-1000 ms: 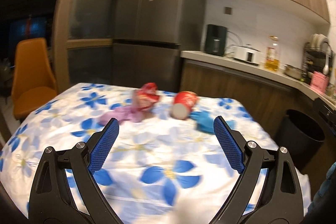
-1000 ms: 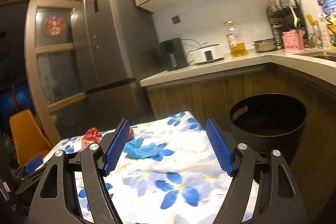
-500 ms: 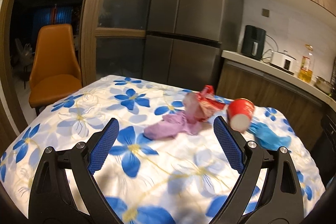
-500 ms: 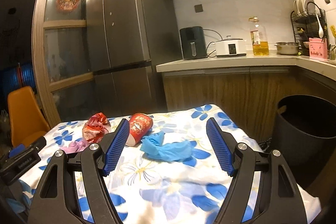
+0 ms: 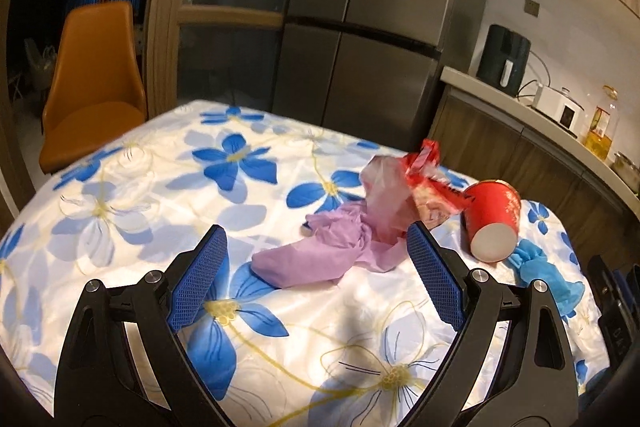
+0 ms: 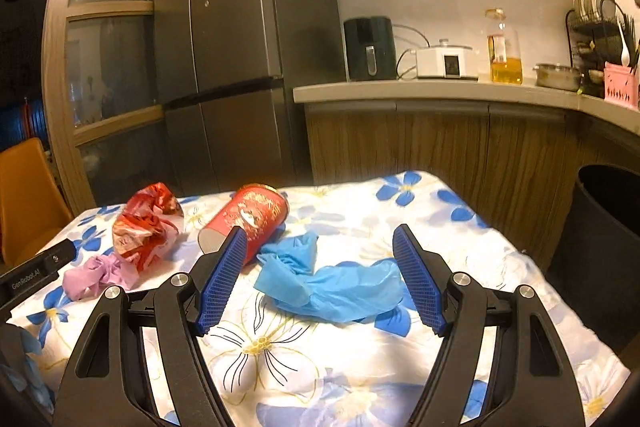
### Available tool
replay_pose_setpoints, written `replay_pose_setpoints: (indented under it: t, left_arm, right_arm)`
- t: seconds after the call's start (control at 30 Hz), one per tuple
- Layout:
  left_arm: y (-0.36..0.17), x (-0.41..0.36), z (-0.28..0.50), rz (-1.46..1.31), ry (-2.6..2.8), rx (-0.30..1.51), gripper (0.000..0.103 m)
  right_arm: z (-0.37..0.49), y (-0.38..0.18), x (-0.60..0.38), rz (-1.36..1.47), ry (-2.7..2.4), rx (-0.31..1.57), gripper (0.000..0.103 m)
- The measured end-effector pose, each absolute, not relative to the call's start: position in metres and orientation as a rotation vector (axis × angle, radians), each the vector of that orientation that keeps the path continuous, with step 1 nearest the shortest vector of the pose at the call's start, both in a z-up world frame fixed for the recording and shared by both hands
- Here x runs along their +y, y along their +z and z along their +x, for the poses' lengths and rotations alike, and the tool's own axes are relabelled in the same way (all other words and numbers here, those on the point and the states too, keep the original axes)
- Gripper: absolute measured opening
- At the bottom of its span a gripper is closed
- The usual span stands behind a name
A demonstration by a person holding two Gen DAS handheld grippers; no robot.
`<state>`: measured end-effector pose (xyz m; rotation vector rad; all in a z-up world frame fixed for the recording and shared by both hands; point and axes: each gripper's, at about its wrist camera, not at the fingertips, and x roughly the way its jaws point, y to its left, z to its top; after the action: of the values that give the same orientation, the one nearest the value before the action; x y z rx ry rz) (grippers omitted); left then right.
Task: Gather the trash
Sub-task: 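Grasp the purple glove with the left tool while the right tool grasps the blue glove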
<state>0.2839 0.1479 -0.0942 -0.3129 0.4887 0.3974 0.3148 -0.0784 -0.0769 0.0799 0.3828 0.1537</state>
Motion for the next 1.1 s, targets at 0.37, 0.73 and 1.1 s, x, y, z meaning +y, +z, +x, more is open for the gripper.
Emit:
replay_pose_setpoints:
  t: [0.37, 0.73, 1.1]
  left_arm:
    - [-0.120, 0.158, 0.311, -0.356, 0.373, 0.629, 0.057]
    - [-0.125, 0.164, 0.313, -0.407, 0.307, 0.640, 0.008]
    - [-0.112, 0.169, 0.278, -0.479, 0.274, 0.531, 0.004]
  right_arm:
    - [0.324, -0.092, -0.065, 0.024, 0.163, 0.444, 0.060]
    - [0.336, -0.104, -0.060, 0.012, 0.207, 0.524, 0.026]
    - [0.329, -0.101, -0.068, 0.070, 0.249, 0.528, 0.001]
